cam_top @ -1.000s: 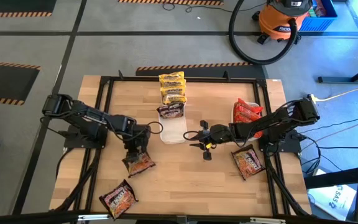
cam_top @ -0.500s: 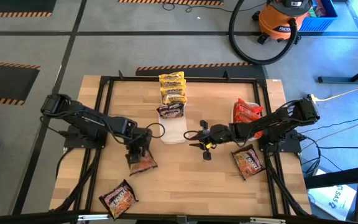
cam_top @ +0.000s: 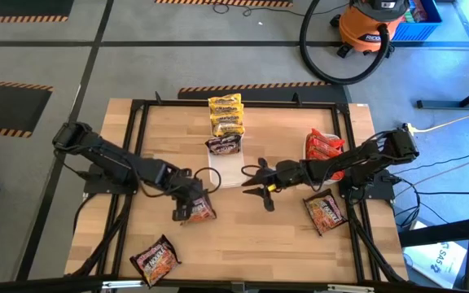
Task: Sort Maruchan noodles
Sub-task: Put the black noodle pack into the bottom left white bin
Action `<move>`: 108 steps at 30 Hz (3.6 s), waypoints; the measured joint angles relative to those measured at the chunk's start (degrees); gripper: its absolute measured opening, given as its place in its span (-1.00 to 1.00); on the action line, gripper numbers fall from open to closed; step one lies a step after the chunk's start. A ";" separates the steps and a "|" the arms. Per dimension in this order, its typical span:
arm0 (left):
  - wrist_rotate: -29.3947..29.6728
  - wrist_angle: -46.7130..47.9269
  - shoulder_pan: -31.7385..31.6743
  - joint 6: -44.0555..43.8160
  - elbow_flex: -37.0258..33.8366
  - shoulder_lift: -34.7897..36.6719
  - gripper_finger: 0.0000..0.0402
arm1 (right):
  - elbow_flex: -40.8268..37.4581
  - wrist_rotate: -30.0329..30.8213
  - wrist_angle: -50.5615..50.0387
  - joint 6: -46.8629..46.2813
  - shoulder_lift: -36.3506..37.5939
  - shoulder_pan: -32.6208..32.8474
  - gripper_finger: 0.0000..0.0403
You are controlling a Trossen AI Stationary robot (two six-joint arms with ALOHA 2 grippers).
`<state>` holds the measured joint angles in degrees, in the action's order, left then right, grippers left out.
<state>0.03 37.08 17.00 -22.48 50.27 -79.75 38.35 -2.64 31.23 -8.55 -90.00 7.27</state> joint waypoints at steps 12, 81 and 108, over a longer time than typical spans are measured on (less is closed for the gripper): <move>9.71 -1.05 4.12 0.59 4.42 0.00 -1.00 | -0.02 -1.55 6.78 -4.58 -5.53 -0.02 0.35; 24.79 -26.71 3.25 13.61 5.02 0.43 -0.93 | 7.52 3.16 10.72 0.06 -14.08 2.47 -0.25; 7.49 -15.53 -5.09 15.24 13.95 2.98 0.49 | 7.45 3.75 4.61 2.69 -10.34 2.47 -0.31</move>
<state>7.52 21.54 11.91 -7.23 64.22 -76.77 45.80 1.10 35.85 -5.87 -100.33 9.74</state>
